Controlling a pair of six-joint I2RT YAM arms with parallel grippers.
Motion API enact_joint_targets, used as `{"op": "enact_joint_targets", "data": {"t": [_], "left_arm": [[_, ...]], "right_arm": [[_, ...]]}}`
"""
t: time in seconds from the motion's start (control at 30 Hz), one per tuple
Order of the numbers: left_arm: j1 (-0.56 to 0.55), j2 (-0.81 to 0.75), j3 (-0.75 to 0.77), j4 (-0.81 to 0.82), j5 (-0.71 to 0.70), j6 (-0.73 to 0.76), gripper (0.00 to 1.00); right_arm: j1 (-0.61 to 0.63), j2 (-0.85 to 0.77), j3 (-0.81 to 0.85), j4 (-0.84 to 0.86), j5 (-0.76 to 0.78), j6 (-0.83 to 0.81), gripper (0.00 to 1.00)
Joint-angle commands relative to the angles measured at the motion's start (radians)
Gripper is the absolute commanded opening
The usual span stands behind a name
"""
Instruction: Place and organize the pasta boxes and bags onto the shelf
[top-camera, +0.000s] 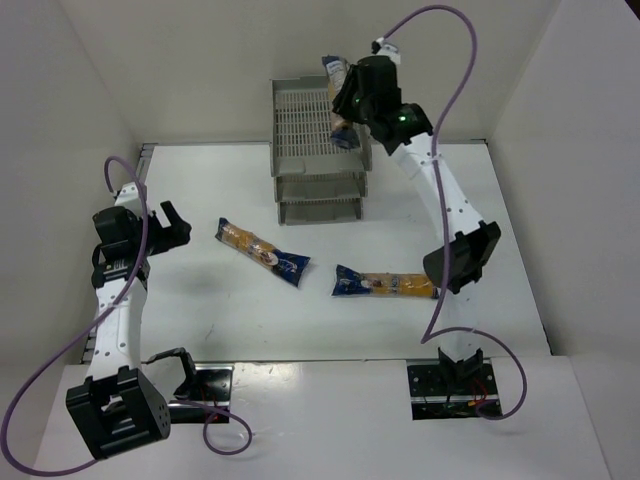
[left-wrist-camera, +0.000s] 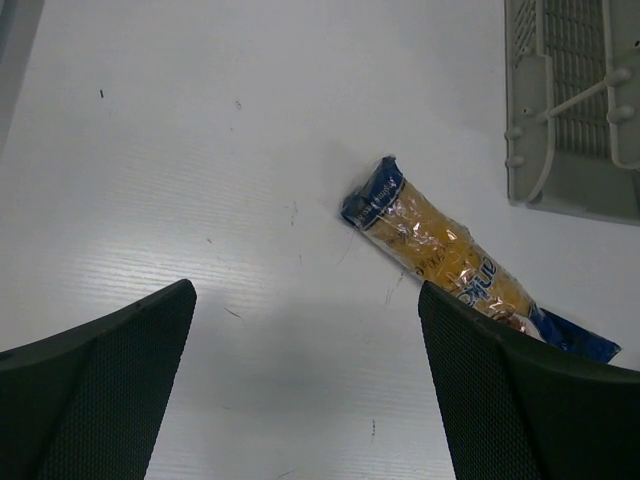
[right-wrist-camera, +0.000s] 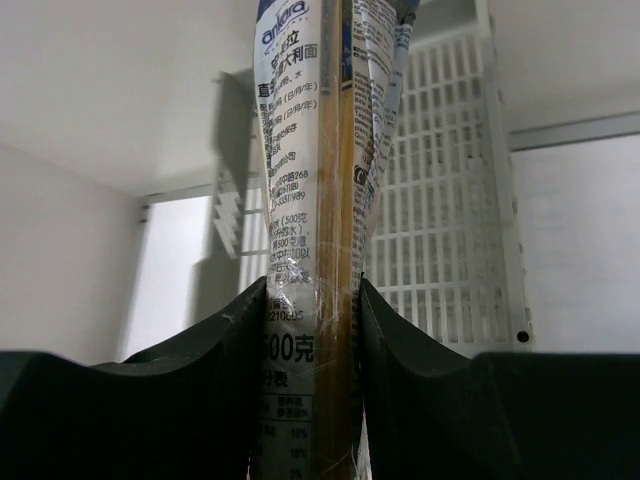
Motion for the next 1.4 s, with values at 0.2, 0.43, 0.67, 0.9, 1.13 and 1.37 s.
{"op": "enact_joint_targets", "data": {"t": [0.2,0.43,0.67,0.9,1.13,1.37], "left_arm": [[-0.001,-0.059,-0.037,0.039,0.0,-0.031,0.99],[-0.001,-0.059,-0.059,0.048,0.0,-0.04,0.99],[-0.001,-0.049,-0.059,0.057,0.0,-0.04,0.99],[-0.001,-0.068,-0.059,0.057,-0.009,-0.031,0.99],[-0.001,-0.097,-0.068,0.067,-0.009,-0.031,0.99],[-0.001,-0.137,-0.109,0.099,0.009,-0.05,0.99]], "right_arm": [[0.107,0.054,0.064,0.159,0.283,-0.017,0.0],[0.118,0.111,0.037,0.18,0.325,-0.022,0.0],[0.136,0.14,0.038,0.263,0.24,-0.106,0.54],[0.136,0.076,0.062,0.282,0.163,-0.209,0.87],[0.136,-0.1,-0.06,0.256,-0.195,-0.482,0.81],[0.435,-0.315,-0.576,0.122,-0.083,-1.066,0.87]]}}
